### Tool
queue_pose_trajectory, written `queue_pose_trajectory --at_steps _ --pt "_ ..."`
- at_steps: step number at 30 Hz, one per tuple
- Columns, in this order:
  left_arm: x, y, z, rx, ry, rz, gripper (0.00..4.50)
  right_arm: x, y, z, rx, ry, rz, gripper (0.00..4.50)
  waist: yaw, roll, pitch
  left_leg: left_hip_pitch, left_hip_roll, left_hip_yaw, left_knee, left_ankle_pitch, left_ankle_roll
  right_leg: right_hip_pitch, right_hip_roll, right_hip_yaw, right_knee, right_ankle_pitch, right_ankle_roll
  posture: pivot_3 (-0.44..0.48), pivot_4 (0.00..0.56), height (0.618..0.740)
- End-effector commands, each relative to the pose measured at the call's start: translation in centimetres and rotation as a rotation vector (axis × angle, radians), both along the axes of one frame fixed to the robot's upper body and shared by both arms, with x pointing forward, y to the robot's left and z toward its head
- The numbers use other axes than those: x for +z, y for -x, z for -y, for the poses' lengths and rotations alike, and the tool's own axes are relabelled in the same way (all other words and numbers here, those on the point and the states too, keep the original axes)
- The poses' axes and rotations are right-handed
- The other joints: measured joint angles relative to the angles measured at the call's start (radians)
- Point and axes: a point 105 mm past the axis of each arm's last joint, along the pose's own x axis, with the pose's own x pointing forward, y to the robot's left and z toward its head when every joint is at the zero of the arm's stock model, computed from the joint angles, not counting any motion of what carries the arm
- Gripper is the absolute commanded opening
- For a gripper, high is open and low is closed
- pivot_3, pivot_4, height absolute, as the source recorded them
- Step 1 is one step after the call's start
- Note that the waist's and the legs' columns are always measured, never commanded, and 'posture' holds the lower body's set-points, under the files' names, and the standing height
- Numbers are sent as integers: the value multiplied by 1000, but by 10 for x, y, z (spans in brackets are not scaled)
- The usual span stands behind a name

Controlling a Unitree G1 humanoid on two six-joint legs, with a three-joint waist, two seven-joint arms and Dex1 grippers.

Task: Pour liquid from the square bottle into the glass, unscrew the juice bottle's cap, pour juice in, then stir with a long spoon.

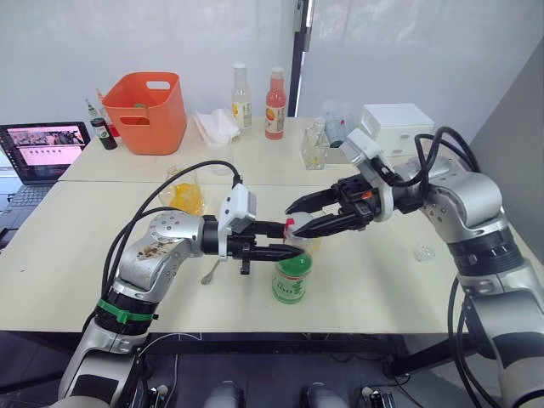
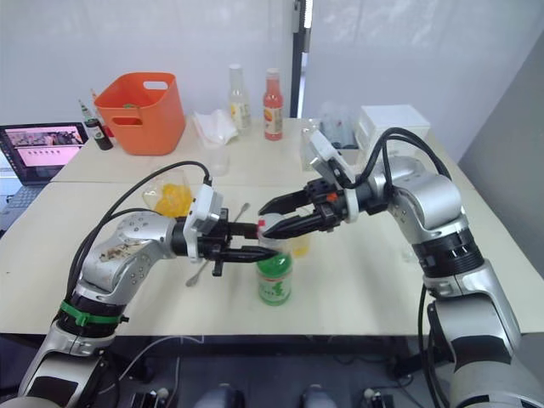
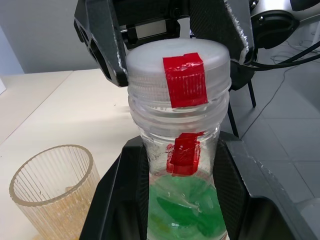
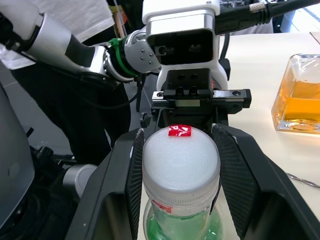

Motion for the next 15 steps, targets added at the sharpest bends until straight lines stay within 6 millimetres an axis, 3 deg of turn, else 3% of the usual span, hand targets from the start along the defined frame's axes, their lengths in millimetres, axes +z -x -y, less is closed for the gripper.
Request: queue_pose_trajectory --at_steps 1,2,7,15 --pt "-8 5 3 -28 -37 -22 1337 14 -2 6 -25 -19 65 2139 0 0 0 0 0 0 0 0 0 0 0 0 0 0 0 0 150 715" --pt "-9 5 3 -28 -36 -23 1337 16 -2 6 -27 -25 68 2737 1 0 0 0 0 0 0 0 0 0 0 0 0 0 0 0 150 715" --pt "-9 3 4 -31 -37 -22 1337 23 1 10 -56 -54 89 4442 2 0 0 0 0 0 0 0 0 0 0 0 0 0 0 0 150 715" --pt "-8 1 4 -35 -39 -20 1337 28 9 10 -82 -73 121 4480 3 0 0 0 0 0 0 0 0 0 0 0 0 0 0 0 150 715"
